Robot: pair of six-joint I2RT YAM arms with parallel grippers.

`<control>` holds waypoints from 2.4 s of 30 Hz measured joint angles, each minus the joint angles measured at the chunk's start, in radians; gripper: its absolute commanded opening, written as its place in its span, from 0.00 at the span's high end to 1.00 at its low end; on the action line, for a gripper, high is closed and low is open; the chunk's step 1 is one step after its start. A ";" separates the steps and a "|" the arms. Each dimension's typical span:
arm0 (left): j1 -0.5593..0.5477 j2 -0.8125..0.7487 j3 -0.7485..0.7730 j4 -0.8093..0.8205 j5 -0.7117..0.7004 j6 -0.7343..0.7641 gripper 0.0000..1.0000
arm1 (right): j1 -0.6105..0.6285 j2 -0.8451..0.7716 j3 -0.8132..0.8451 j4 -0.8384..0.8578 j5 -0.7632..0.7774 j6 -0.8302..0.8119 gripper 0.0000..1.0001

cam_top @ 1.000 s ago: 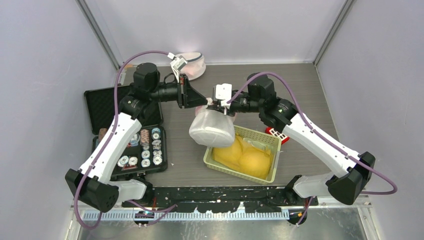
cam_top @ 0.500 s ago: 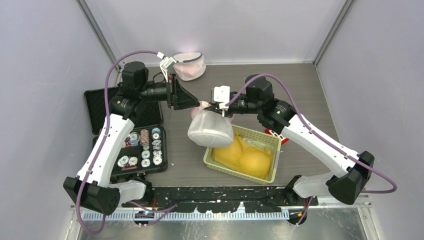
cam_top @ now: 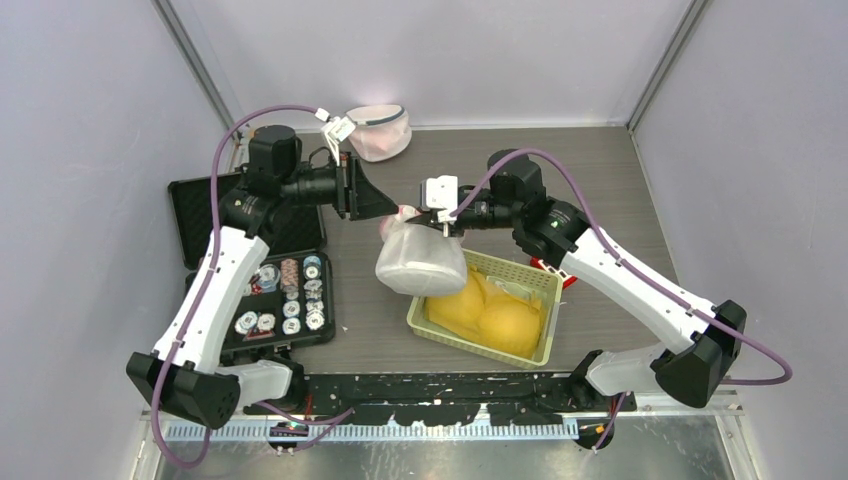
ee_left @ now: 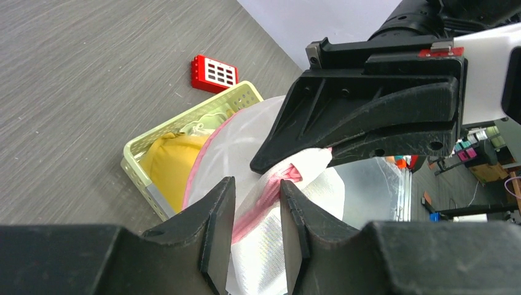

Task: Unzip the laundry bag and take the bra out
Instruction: Unzip the laundry bag at the center of the board.

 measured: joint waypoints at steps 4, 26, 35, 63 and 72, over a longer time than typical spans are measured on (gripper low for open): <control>-0.013 0.006 0.004 -0.007 -0.018 0.000 0.66 | 0.000 0.000 0.000 -0.003 -0.009 -0.019 1.00; -0.107 0.038 -0.040 0.110 -0.066 -0.066 0.70 | -0.005 0.009 0.000 -0.064 0.031 -0.050 0.99; -0.110 0.036 -0.046 0.167 -0.066 -0.093 0.74 | -0.005 0.009 0.001 -0.039 0.074 -0.009 0.99; 0.109 -0.083 -0.069 0.273 0.219 0.029 0.47 | -0.012 0.027 -0.011 0.071 0.015 0.073 1.00; 0.056 -0.149 -0.038 0.081 0.245 0.443 0.46 | -0.013 0.027 -0.016 0.066 -0.053 0.085 0.99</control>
